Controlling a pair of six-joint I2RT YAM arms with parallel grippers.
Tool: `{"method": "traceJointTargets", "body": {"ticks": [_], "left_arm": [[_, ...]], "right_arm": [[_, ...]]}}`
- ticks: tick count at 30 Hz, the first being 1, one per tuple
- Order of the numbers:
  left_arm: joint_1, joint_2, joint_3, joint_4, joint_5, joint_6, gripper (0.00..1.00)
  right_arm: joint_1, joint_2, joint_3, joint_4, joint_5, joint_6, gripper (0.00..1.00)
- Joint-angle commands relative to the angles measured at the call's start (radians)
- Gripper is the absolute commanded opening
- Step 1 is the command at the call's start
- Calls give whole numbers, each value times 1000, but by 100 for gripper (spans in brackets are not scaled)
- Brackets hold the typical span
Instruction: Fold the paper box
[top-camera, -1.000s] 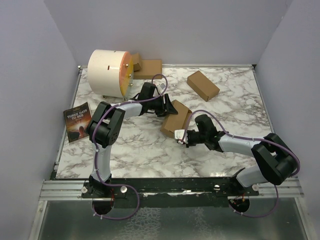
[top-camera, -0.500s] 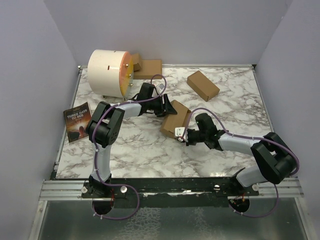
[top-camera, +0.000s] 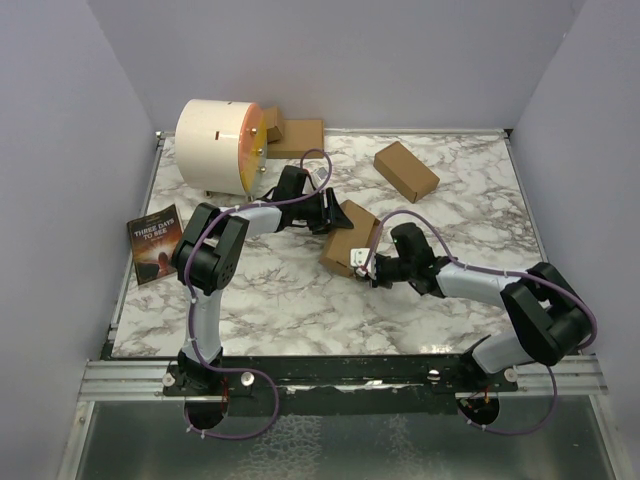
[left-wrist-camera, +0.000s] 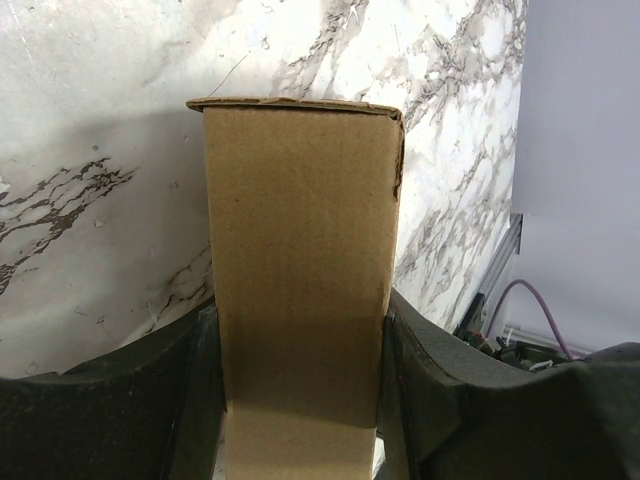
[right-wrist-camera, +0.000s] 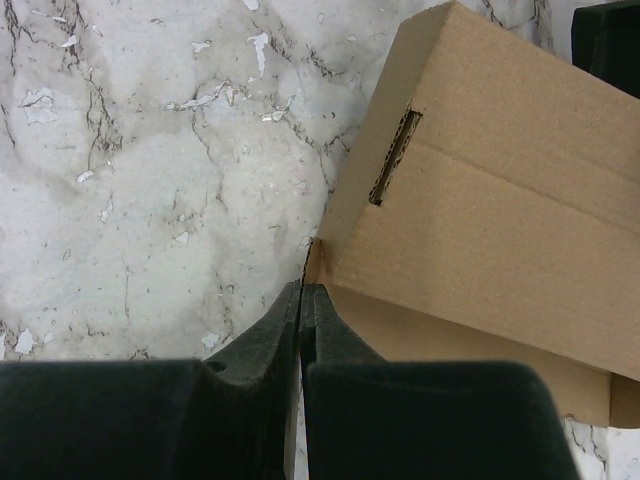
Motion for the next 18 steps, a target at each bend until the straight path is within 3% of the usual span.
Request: {"method": "traceJointTargets", "body": {"ticks": [1,18], "left_arm": [[16,31,-44,-108,-37,61,18],[21,29,-52,-99,-31,58,18]], "right_arm": [[-21,22,9,-71,20,11,1],[-39,38,21,-113,2,18,1]]}}
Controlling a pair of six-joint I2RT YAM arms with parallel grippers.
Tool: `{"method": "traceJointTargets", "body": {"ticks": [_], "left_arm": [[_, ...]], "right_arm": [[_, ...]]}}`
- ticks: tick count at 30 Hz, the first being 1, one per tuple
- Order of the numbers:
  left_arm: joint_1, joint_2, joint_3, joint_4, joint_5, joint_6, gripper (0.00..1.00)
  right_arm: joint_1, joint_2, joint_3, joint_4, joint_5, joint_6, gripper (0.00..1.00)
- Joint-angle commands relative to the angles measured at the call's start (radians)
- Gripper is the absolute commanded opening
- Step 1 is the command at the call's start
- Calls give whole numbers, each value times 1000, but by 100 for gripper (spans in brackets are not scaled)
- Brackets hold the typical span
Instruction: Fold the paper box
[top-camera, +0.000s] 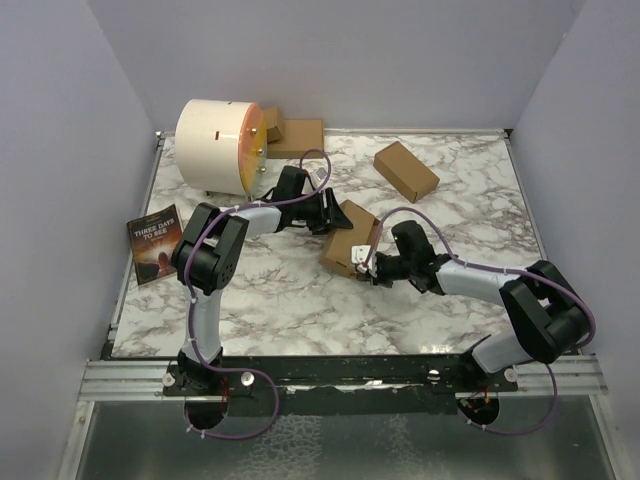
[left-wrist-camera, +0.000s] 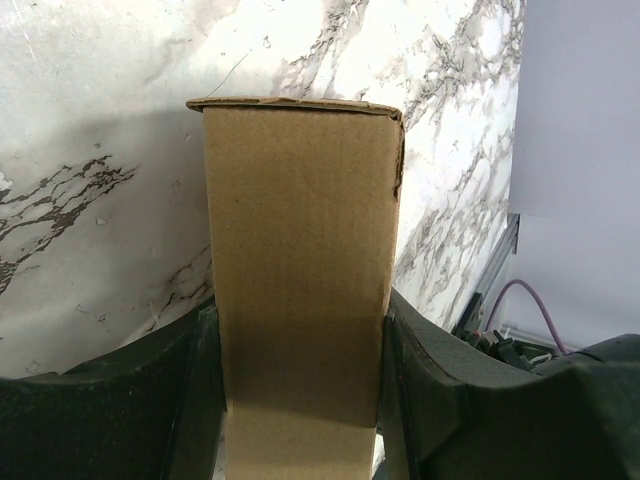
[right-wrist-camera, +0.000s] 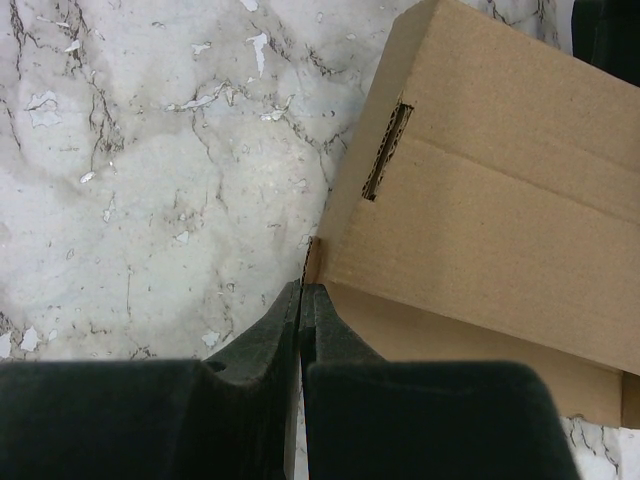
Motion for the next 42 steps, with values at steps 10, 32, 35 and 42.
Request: {"method": "traceJointTargets", "body": {"ticks": [10,32,35,42], "left_arm": [[28,33,-63,-69,-6,44,18],[56,39,-118,56,77,-24,18],[57,38,-121,65,82,-31,18],[60,42,-130,97,99,-51,18]], "right_arm": [[-27,30,4,-94,25,7,1],[-50,34,3,-96,1,13,1],[-53,36,5,-101,-2,13,1],[-60,39,7,-106,-11,13,1]]}}
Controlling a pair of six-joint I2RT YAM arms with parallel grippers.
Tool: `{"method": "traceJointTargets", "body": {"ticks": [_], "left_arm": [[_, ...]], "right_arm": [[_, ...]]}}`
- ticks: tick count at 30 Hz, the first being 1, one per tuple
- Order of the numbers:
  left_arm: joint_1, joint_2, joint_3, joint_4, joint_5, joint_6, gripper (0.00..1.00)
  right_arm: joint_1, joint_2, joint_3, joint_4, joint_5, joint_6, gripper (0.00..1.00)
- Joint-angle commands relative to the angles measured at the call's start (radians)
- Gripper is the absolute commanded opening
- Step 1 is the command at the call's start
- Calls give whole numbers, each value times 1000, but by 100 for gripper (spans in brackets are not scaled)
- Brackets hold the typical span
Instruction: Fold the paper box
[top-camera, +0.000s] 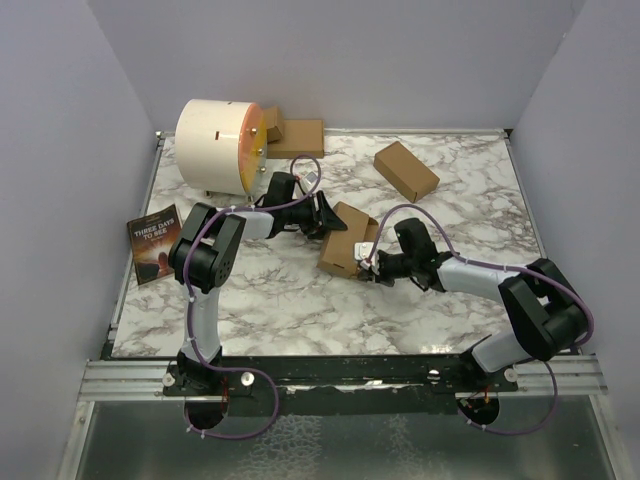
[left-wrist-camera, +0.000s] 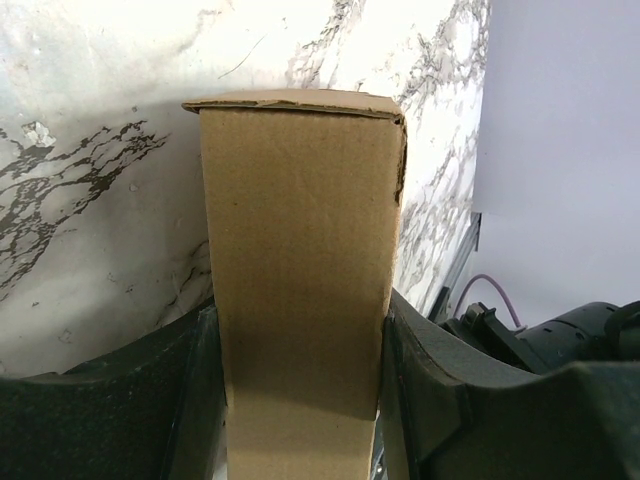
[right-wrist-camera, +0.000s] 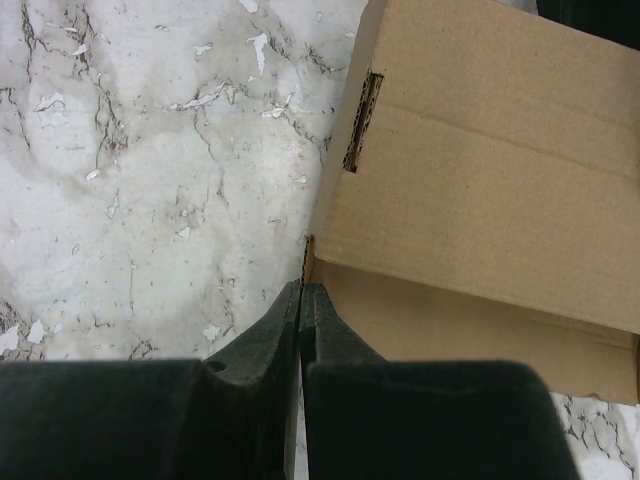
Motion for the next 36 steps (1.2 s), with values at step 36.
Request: {"method": "traceJointTargets", "body": {"ticks": [36], "left_arm": [[26,43,-74,47,47,-16,18]], "right_arm": [[-57,43,8,-107,3,33,1]]}}
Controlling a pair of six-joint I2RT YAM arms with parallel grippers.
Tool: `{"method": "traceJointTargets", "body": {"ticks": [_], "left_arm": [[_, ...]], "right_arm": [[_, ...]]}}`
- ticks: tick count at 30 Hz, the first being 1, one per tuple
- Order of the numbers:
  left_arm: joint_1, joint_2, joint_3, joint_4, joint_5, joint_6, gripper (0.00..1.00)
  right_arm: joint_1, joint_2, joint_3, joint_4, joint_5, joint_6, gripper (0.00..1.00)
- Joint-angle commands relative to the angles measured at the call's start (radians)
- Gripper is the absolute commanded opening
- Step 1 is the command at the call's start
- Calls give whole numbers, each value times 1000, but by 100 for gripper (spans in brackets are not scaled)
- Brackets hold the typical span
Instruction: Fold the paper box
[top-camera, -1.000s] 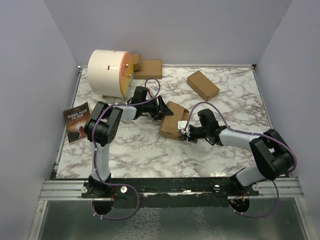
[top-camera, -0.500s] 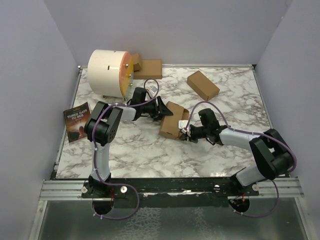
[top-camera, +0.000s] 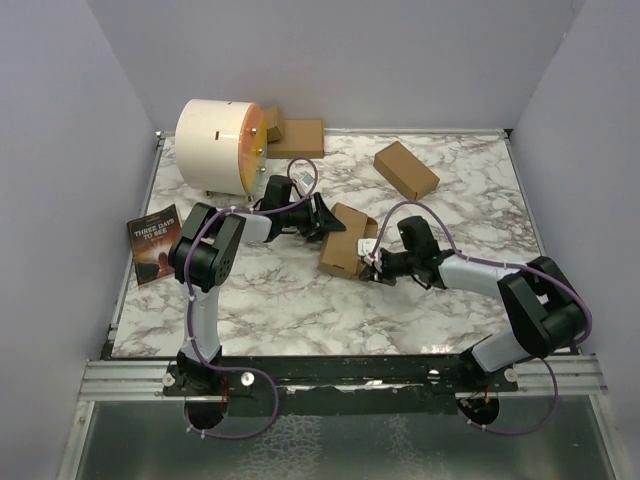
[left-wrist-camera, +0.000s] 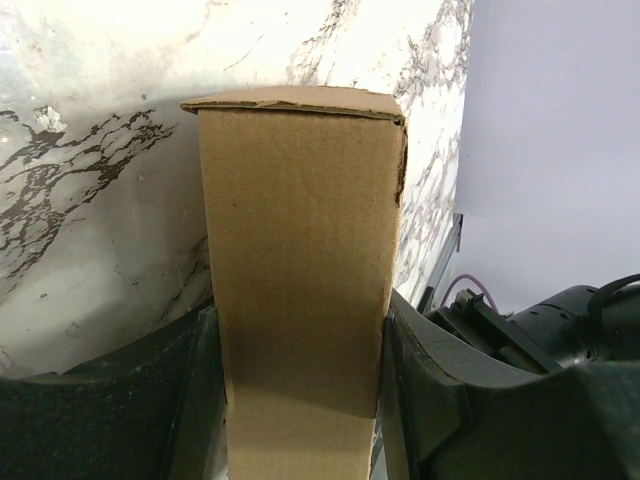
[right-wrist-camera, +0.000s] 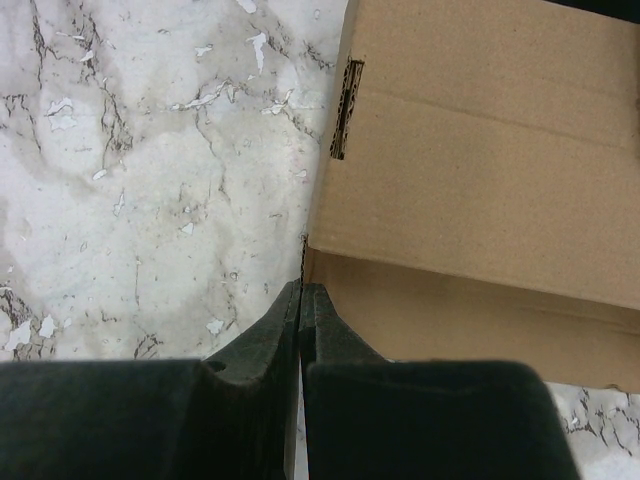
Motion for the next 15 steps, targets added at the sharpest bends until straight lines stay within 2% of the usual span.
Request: {"method": "traceJointTargets", "body": {"ticks": [1,15], "left_arm": [[12,33,-25,-56,17,48,18],[13,33,-24,-54,17,46,18]], "right_arm": [[-23,31,0,-92,51,13,1],[-30,46,12,-99,59,34,1]]}}
